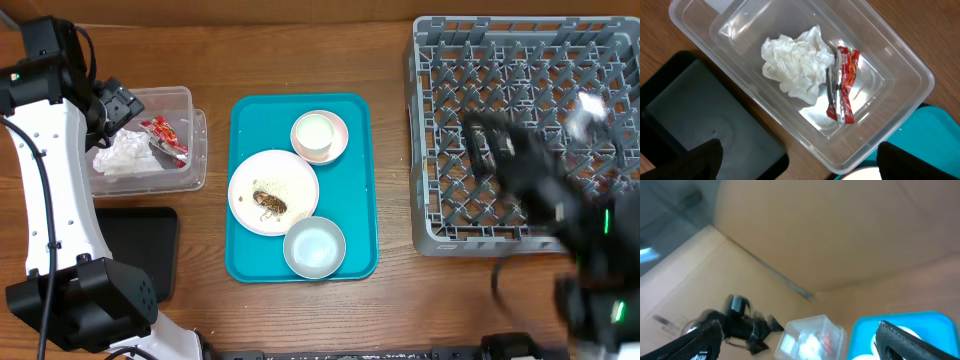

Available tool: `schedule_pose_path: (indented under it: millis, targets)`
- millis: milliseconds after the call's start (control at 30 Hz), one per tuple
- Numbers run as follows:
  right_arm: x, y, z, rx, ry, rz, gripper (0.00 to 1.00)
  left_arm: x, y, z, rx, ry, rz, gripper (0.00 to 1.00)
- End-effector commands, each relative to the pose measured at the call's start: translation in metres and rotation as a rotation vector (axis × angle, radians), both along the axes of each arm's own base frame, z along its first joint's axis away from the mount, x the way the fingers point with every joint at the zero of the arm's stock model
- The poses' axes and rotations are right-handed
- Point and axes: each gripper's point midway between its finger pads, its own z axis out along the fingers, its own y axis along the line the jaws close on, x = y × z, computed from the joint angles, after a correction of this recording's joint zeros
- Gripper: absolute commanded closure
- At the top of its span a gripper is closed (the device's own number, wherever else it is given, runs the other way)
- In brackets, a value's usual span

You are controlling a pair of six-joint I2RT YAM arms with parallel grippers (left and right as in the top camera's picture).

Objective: Sort waste into correct bins and load items into the dishwasher
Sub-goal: 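Raise the right arm from rest toward the teal tray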

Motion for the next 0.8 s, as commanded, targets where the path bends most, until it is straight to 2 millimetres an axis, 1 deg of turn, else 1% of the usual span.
schedule_pose_path:
  millis: [0,33,67,133,233,333,467,567,600,633,667,733,767]
  targets:
    - [0.029,0.038,0.014,-0.244,-0.050,0.183,0.01,-0.002,-0.001,0.014,0.018,-0.037,0.012,0.00]
    - [0.043,0.053,0.011,-0.307,-0.018,0.213,0.01,-0.002,-0.001,0.014,0.018,-0.037,0.012,0.00]
    - [0.051,0.061,0.008,-0.343,0.009,0.217,0.01,-0.002,-0.001,0.014,0.018,-0.037,0.012,0.00]
    - [0.072,0.081,-0.006,-0.459,0.083,0.200,0.01,-0.002,-0.001,0.014,0.018,-0.037,0.012,0.00]
    - [0.101,0.104,-0.042,-0.667,0.192,0.134,0.00,-0.002,-0.001,0.014,0.018,-0.037,0.012,0.00]
    - [0.122,0.123,-0.079,-0.807,0.280,0.091,0.00,-0.002,-0.001,0.014,0.018,-0.037,0.012,0.00]
    - [0.137,0.158,-0.134,-0.886,0.346,0.140,0.00,-0.002,-0.001,0.014,0.018,-0.037,0.012,0.00]
    - [0.149,0.171,-0.162,-0.887,0.383,0.154,0.00,-0.002,-0.001,0.014,0.018,-0.037,0.012,0.00]
    - [0.152,0.175,-0.173,-0.867,0.419,0.150,0.00,-0.002,-0.001,0.014,0.018,-0.037,0.012,0.00]
    - [0.153,0.179,-0.188,-0.857,0.460,0.159,0.03,-0.002,-0.001,0.014,0.018,-0.037,0.012,0.00]
    - [0.153,0.181,-0.195,-0.863,0.476,0.166,0.03,-0.002,-0.001,0.014,0.018,-0.037,0.012,0.00]
    - [0.151,0.186,-0.234,-0.913,0.549,0.197,0.13,-0.002,-0.001,0.014,0.017,-0.036,0.012,0.00]
    - [0.150,0.189,-0.242,-0.924,0.563,0.206,0.13,-0.002,-0.001,0.014,0.018,-0.037,0.012,0.00]
